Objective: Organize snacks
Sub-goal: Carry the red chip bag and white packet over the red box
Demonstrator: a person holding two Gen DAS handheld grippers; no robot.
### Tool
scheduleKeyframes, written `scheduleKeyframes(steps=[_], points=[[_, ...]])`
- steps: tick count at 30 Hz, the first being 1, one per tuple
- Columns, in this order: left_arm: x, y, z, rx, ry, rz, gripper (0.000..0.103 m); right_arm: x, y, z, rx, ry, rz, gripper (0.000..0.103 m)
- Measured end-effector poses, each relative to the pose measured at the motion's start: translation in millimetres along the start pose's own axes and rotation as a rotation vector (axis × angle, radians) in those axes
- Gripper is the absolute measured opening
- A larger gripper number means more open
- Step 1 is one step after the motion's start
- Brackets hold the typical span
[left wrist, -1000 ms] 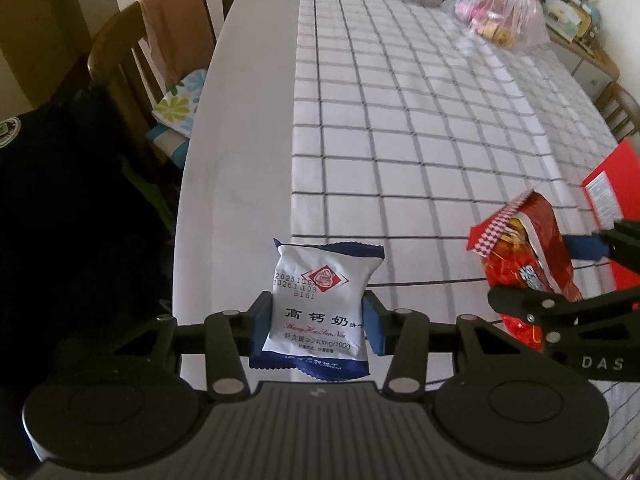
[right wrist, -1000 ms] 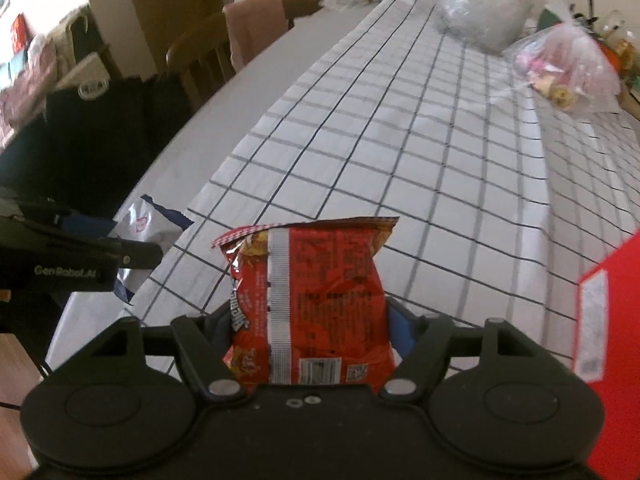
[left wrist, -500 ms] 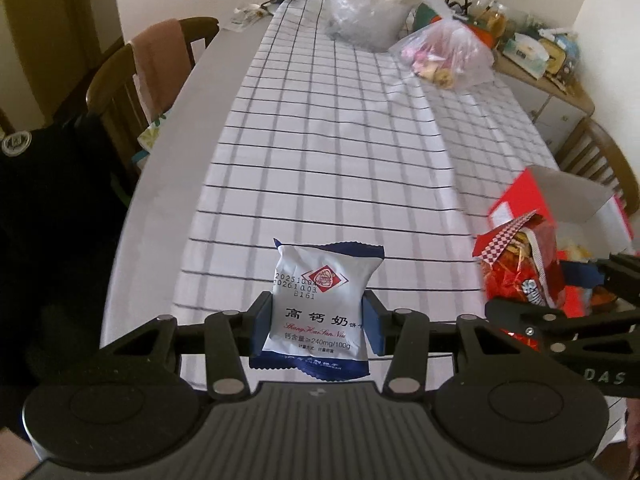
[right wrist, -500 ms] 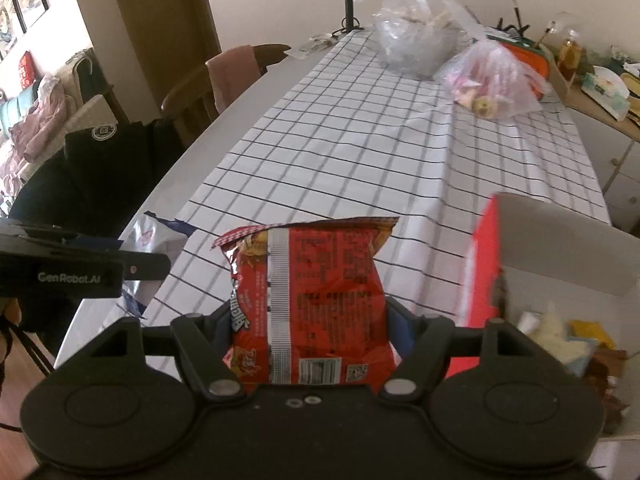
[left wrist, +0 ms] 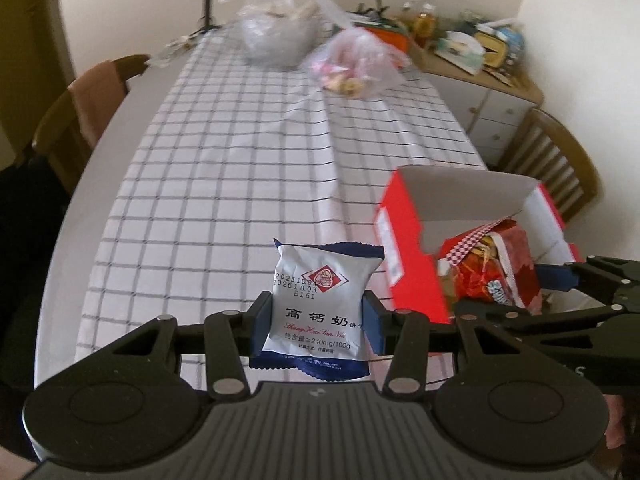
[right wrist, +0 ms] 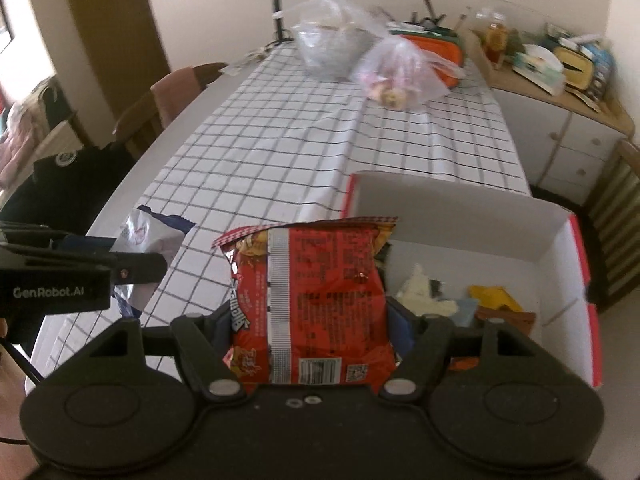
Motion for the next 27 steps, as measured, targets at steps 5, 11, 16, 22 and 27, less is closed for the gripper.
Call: scheduleKeyframes(steps=[5,11,16,22,27], points=[[17,24,8,-0.043,0.002,0.071,0.046,5,20,-5,-0.047,0.022,0.068,0.072],[30,50,12,-0.080,0.015,0.174,0.046,3,42,-10,-0.113,0.050,0.134,0.072],[36,68,19,-0.099,0.003,0.210,0.046,1,66,-10,-0.145,0.049,0.179,0.072],[43,95,31,-0.102,-0.004,0.228,0.046,2,100,-7,-0.157,0.029,0.185,0.073],[47,121,49,-0.085,-0.036,0.229,0.046,4,126,1,-0.174,0.004,0.180,0.073]])
Point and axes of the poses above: each gripper's, at about its wrist camera, not at the fingertips, and z roughly the way its jaws point, y to its right, x to its top, the point moved 2 cm from there along z, roughly the way its jaws point, and after that the axes turned 6 degrees about z, right-handed, at the moved point
